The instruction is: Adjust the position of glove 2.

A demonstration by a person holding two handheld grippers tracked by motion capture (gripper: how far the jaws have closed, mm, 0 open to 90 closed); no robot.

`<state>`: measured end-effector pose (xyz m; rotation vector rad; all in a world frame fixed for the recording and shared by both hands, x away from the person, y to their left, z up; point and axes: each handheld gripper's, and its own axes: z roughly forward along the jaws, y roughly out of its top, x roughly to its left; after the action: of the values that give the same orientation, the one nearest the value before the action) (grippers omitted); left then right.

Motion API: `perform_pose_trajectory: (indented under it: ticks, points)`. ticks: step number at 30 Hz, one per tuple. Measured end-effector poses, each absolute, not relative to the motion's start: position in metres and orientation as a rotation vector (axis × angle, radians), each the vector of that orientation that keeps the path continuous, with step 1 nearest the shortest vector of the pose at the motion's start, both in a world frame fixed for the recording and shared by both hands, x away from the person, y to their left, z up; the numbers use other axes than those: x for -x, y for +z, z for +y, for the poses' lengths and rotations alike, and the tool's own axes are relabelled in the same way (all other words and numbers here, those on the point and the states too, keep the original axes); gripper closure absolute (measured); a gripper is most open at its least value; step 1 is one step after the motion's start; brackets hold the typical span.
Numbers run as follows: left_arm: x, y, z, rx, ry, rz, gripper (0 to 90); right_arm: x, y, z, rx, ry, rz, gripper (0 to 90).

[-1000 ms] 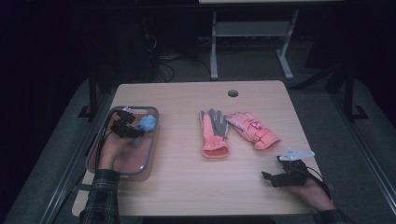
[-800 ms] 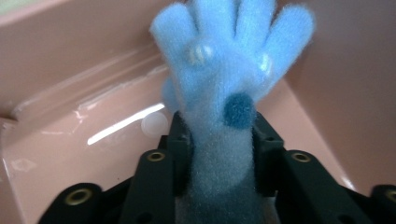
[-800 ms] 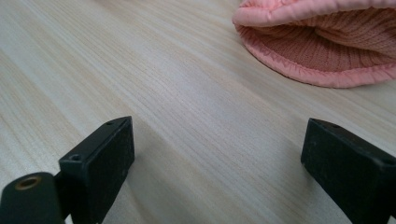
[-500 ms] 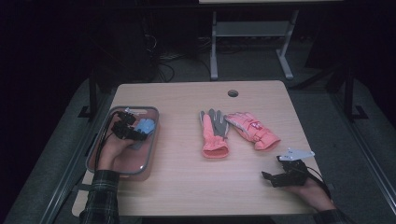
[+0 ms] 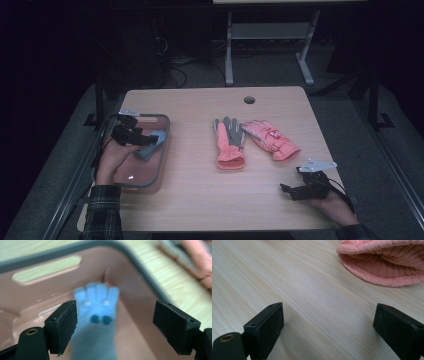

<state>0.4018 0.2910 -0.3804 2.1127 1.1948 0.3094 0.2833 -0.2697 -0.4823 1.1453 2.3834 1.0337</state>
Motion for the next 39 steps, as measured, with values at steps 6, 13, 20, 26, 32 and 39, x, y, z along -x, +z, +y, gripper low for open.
perform_pose_trajectory:
  ticks: [6, 13, 20, 26, 32, 39]
  points:
    - [-0.391, -0.369, 0.279, -2.086, 0.267, 1.125, 18.2, -0.283, -0.482, -0.27, -1.146, 1.034, 2.383, 9.0]
    - [-0.379, -0.366, 0.256, -2.11, 0.235, 1.05, 18.1, -0.283, -0.482, -0.27, -1.146, 1.034, 2.383, 9.0]
    - [-0.365, -0.366, 0.235, -2.148, 0.233, 0.988, 17.6, -0.283, -0.482, -0.27, -1.147, 1.031, 2.384, 8.6]
    - [-0.347, -0.368, 0.214, -2.155, 0.192, 0.9, 17.6, -0.283, -0.482, -0.268, -1.156, 1.026, 2.379, 8.4]
    - [-0.327, -0.374, 0.187, -2.154, 0.177, 0.827, 17.5, -0.283, -0.482, -0.267, -1.155, 1.028, 2.38, 7.7]
    - [-0.305, -0.394, 0.162, -2.223, 0.226, 0.741, 17.5, -0.284, -0.478, -0.264, -1.13, 1.006, 2.418, 16.3]
